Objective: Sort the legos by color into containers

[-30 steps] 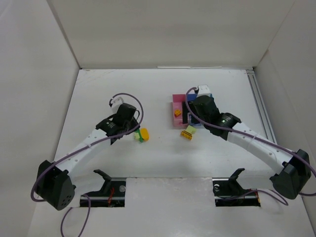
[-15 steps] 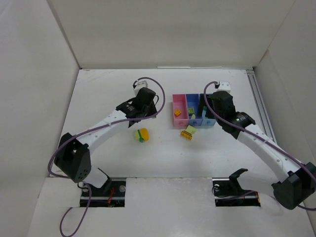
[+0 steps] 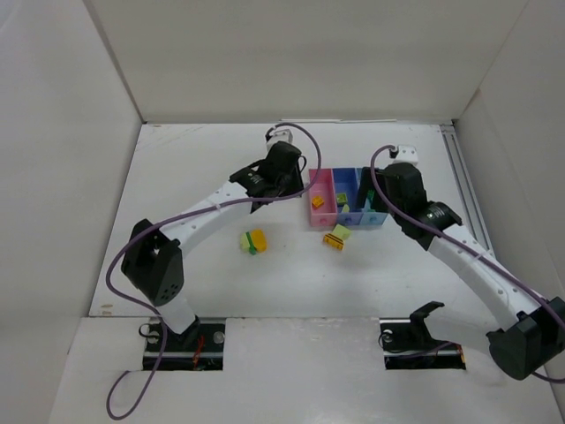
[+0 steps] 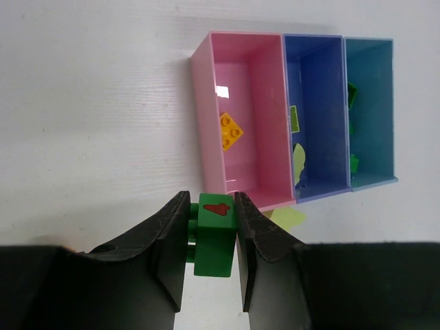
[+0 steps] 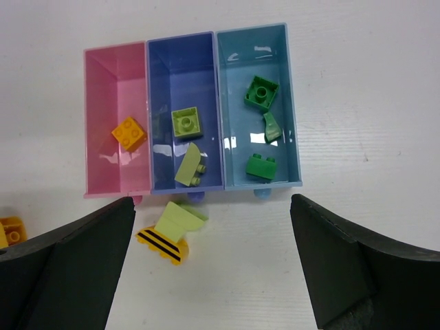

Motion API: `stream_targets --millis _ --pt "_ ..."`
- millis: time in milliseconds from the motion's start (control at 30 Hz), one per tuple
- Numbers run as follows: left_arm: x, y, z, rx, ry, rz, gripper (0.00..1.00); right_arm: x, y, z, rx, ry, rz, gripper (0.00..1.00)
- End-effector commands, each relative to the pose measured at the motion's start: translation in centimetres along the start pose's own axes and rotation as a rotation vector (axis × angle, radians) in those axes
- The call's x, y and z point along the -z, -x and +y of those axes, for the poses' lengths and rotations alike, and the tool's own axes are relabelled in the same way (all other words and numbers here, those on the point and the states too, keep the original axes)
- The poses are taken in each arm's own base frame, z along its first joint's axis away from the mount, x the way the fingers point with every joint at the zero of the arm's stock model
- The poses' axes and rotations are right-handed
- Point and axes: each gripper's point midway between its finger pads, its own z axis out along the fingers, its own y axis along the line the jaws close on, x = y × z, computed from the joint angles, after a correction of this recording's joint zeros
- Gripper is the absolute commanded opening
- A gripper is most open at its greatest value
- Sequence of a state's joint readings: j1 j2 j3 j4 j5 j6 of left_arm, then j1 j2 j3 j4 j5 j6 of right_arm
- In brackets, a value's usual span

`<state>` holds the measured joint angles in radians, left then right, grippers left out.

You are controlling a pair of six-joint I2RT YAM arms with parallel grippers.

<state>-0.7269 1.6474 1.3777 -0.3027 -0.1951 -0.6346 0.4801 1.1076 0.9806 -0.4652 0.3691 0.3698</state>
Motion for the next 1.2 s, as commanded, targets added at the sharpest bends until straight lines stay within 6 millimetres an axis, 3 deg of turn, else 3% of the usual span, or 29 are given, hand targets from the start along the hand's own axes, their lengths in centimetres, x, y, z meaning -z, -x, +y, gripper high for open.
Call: stream_targets --millis 0,67,233,267,300,333,367,400,433,467,500,533,567,600,667,767,933,1067,1100,1167 --pt "0.5 1.7 -2.5 -0.019 -0.080 -0.035 0.09 0.4 0.8 -0.5 -0.012 -0.005 -0.026 1.00" --pt "0.5 2.7 -3.9 -0.020 -0.122 -0.054 0.10 0.3 0.8 -1.0 -0.015 -0.019 -0.020 1.00" --pt "-1.3 1.9 -9.2 -0.121 -0.220 -0.028 0.10 0.9 2.0 -3.5 -0.056 -0.084 -0.059 1.00" --pt "-1.1 3.7 -10.7 -0.140 -0.246 -0.065 0.10 1.2 1.9 -4.2 -0.064 -0.098 -0.061 1.00" --pt "-1.2 3.3 -11.9 -0.151 -0.263 -0.050 0.10 1.1 1.7 -4.7 -0.076 -0.113 -0.052 1.00" --pt "-2.8 2.0 -12.7 -0.181 -0.270 -0.017 0.10 1.5 2.0 -5.4 -0.086 -0.133 -0.063 1.00" --pt "-2.5 3.6 -14.3 -0.182 -0.306 -0.051 0.10 1.7 2.2 -6.6 -0.119 -0.176 -0.075 1.00" --pt "-2.9 3.5 -15.3 -0.200 -0.326 -0.051 0.11 2.3 2.5 -7.3 -0.144 -0.193 -0.091 1.00" --pt "-4.8 2.0 -15.7 -0.222 -0.337 -0.003 0.12 2.5 2.1 -8.1 -0.160 -0.220 -0.087 1.00" --pt "-5.0 1.4 -16.8 -0.240 -0.371 0.009 0.12 2.7 2.5 -9.1 -0.180 -0.245 -0.102 1.00" --pt "-4.7 2.8 -18.5 -0.233 -0.414 -0.019 0.14 2.8 2.3 -9.8 -0.188 -0.260 -0.104 1.00" --pt "-5.0 2.5 -19.6 -0.248 -0.439 -0.020 0.14 3.1 1.9 -10.4 -0.194 -0.275 -0.102 1.00" --pt "-6.8 1.1 -20.0 -0.267 -0.435 -0.003 0.16 3.1 1.8 -10.5 -0.202 -0.269 -0.097 1.00" --pt "-6.1 1.6 -22.1 -0.269 -0.476 -0.031 0.16 3.3 1.5 -11.2 -0.214 -0.284 -0.093 1.00" --pt "-8.0 0.6 -22.6 -0.285 -0.467 -0.031 0.19 3.3 1.2 -11.4 -0.224 -0.274 -0.086 1.00" --pt "-8.0 0.6 -23.9 -0.283 -0.499 -0.057 0.20 3.6 0.9 -11.9 -0.226 -0.280 -0.082 1.00" --pt "-8.9 0.9 -23.2 -0.242 -0.444 -0.075 0.21 3.7 0.4 -12.0 -0.210 -0.273 -0.066 1.00" --pt "-9.9 -0.2 -22.9 -0.248 -0.441 -0.053 0.30 3.9 0.6 -12.4 -0.195 -0.281 -0.065 1.00" --pt "-9.9 -0.2 -23.0 -0.238 -0.441 -0.050 0.39 4.0 0.5 -12.4 -0.185 -0.282 -0.064 1.00" --pt "-10.5 -0.7 -22.6 -0.241 -0.423 -0.041 0.46 4.2 0.5 -12.4 -0.185 -0.282 -0.063 1.00"
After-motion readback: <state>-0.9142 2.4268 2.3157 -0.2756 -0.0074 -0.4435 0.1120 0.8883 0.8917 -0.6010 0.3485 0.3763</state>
